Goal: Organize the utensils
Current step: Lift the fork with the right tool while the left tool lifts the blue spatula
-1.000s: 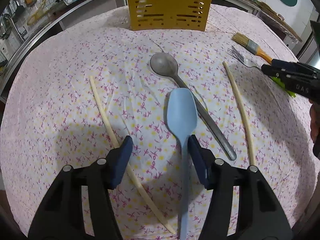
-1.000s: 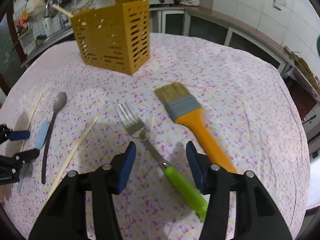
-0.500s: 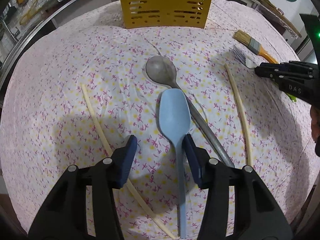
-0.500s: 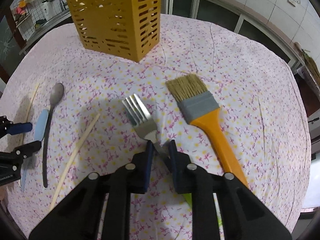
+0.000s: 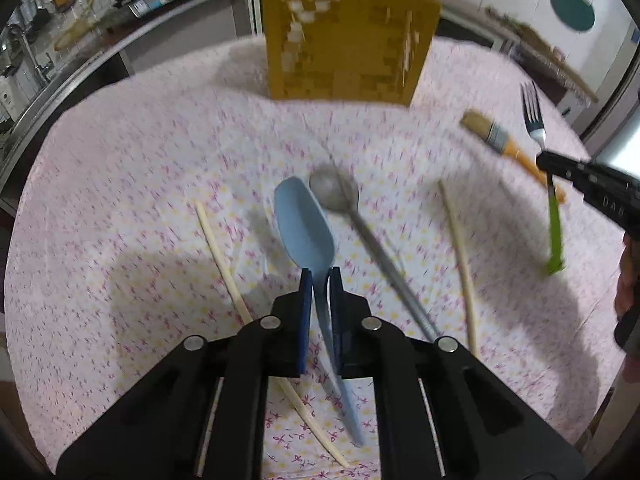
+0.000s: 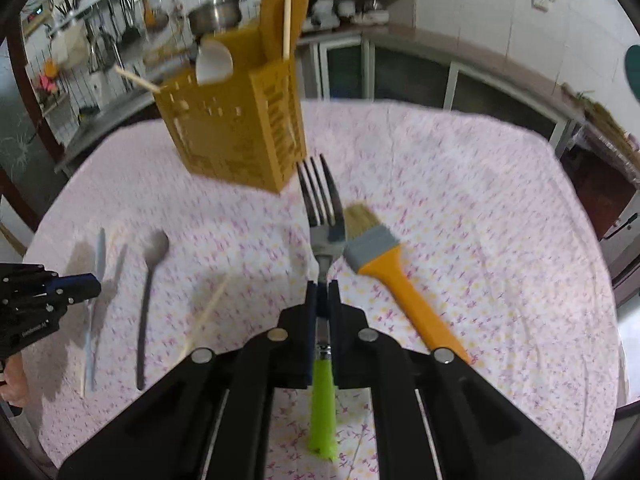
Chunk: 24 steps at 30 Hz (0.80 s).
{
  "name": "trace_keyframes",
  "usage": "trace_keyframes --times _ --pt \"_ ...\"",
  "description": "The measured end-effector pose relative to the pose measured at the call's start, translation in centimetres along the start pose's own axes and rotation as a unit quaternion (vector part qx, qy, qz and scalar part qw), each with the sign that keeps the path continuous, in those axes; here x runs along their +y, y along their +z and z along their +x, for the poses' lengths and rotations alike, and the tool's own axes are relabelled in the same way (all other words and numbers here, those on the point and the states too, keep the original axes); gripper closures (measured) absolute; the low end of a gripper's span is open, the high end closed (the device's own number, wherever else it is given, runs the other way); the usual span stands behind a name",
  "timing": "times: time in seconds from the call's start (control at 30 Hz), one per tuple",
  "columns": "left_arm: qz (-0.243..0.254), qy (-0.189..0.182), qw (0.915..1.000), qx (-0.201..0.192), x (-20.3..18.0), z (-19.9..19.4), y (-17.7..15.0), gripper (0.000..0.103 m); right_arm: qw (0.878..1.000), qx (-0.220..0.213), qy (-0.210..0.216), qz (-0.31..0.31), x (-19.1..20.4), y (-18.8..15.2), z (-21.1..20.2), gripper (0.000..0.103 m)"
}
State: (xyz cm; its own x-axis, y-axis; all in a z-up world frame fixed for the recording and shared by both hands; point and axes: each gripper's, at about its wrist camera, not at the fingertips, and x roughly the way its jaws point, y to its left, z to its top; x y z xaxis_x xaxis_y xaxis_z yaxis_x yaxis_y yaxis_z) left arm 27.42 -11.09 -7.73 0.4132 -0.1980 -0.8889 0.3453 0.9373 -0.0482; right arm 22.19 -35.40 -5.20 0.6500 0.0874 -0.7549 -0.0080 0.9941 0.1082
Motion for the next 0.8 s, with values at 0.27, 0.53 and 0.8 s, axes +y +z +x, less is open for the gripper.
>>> trace_keyframes --times 0.27,0.53,0.8 --pt "-0.007 -0.001 0.9963 -0.086 0.7 -4.0 1.6 0.103 0.999 -0.039 0.002 0.000 1.8 1.4 -2.0 0.100" --pt "-0.016 0.006 0.9998 0.012 0.9 -0.1 0.9 0.099 1.000 -0.027 0.006 0.004 1.7 1.4 -0.6 0.100" --pt "-0.037 0.032 0.9969 0.061 0.6 3.6 0.3 0.073 1.000 0.025 0.008 -0.008 2.0 0.9 3.2 0.099"
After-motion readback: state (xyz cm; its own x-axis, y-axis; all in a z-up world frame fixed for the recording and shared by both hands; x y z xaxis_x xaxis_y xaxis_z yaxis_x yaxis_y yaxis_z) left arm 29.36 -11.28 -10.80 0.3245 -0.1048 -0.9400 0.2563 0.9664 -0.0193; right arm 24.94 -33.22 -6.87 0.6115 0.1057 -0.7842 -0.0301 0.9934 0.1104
